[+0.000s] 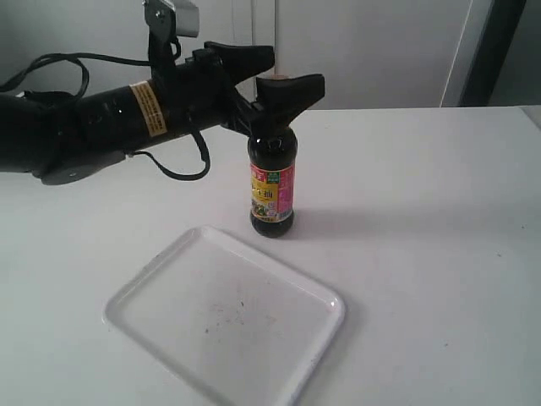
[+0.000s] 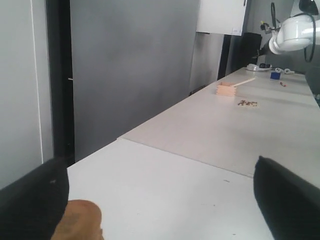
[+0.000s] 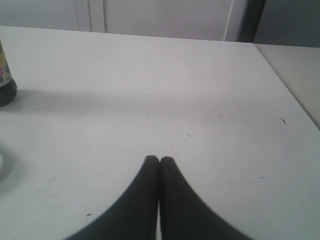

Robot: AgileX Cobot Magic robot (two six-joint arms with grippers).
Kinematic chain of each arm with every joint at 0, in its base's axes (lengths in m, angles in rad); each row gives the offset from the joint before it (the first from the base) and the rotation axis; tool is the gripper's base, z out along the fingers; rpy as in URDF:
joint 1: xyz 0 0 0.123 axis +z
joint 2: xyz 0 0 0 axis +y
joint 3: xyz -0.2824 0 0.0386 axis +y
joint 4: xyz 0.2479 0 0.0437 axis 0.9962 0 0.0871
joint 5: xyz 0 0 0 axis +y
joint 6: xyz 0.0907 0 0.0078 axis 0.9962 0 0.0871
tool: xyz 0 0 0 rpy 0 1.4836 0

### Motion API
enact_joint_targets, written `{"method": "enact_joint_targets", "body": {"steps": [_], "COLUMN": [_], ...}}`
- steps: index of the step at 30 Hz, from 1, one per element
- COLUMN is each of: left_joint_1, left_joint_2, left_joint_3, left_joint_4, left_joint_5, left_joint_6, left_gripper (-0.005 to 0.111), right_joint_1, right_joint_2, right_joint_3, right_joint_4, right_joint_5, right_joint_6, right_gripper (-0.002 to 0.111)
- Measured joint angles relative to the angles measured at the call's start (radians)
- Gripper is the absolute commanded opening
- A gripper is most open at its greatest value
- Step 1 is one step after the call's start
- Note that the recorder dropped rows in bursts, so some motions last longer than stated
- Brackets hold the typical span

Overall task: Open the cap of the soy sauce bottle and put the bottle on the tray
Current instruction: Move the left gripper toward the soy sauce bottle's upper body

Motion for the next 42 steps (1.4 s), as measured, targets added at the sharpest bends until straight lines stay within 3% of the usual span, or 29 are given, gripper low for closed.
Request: {"method": "enact_joint_targets", "body": {"steps": [10, 25, 42], "left_joint_1": [0.0, 0.0, 0.0], "left_joint_2": [0.063, 0.102, 0.073], "left_joint_3": [-0.051, -0.063, -0.061], "left_joint_4": [-0.019, -0.054, -0.093], "left_joint_5": [0.029, -0.03, 0.041], "left_joint_6": [0.012, 0.048, 0.127], "left_gripper": [0.104, 0.102, 0.102], "right_joint_1": [0.0, 0.0, 0.0], "right_joint_2": [0.0, 0.0, 0.0], "right_joint_3": [0.0, 0.0, 0.0], "right_joint_4": [0.005, 0.005, 0.005], "right_joint_5": [0.0, 0.0, 0.0], "right_joint_6": [0.0, 0.012, 0.019], "right_gripper": [0.0, 0.0, 0.0]}}
